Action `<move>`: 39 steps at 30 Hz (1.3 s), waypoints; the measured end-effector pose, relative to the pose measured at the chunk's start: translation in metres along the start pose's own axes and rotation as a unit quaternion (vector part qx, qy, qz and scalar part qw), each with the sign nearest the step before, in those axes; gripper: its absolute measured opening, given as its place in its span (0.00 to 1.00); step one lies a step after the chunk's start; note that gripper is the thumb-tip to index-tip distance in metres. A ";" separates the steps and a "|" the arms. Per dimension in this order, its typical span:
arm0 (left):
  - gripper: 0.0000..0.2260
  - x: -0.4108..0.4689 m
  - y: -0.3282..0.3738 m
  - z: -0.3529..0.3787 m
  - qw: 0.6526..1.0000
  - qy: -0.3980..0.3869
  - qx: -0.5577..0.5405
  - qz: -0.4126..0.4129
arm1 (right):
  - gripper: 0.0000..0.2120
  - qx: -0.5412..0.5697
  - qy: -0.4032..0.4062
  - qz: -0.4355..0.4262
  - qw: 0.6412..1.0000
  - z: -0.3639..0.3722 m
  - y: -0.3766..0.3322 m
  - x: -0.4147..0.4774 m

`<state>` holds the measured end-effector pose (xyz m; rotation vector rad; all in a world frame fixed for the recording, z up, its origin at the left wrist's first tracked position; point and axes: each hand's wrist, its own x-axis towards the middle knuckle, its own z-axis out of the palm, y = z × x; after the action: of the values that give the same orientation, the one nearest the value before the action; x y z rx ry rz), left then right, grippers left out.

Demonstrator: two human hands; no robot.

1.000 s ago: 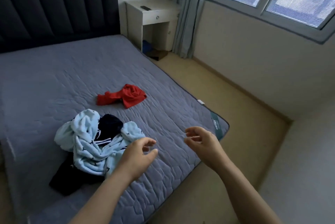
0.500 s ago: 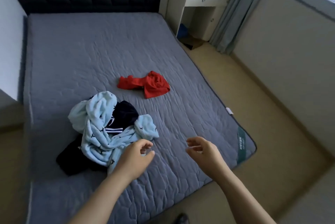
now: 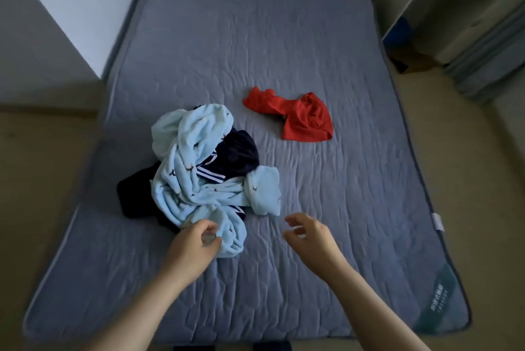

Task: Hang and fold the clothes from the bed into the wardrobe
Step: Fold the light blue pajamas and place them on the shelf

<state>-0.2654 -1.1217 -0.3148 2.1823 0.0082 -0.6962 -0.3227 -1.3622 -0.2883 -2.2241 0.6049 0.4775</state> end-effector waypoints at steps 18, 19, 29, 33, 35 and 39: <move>0.15 0.110 -0.153 0.026 0.979 0.138 -0.050 -0.138 | 0.19 -0.118 -0.116 -0.125 0.978 0.160 -0.010 0.192; 0.16 0.113 -0.162 0.020 0.979 0.143 -0.044 -0.139 | 0.19 -0.117 -0.118 -0.131 0.977 0.173 -0.018 0.199; 0.17 0.141 -0.222 -0.024 0.971 0.181 -0.062 -0.141 | 0.23 -0.036 -0.067 -0.063 0.995 0.274 -0.076 0.256; 0.15 0.151 -0.238 -0.027 0.967 0.193 -0.079 -0.145 | 0.20 0.134 -0.072 -0.003 0.988 0.291 -0.092 0.269; 0.15 0.154 -0.241 -0.027 0.968 0.190 -0.081 -0.139 | 0.15 0.096 -0.083 -0.017 0.992 0.292 -0.092 0.271; 0.17 0.162 -0.240 -0.029 0.973 0.177 -0.094 -0.118 | 0.13 0.046 -0.093 -0.040 0.994 0.287 -0.093 0.265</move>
<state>-0.1705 -0.9792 -0.5501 2.1115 0.5070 -0.4062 -0.0959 -1.1610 -0.5518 -2.0796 0.4297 0.5962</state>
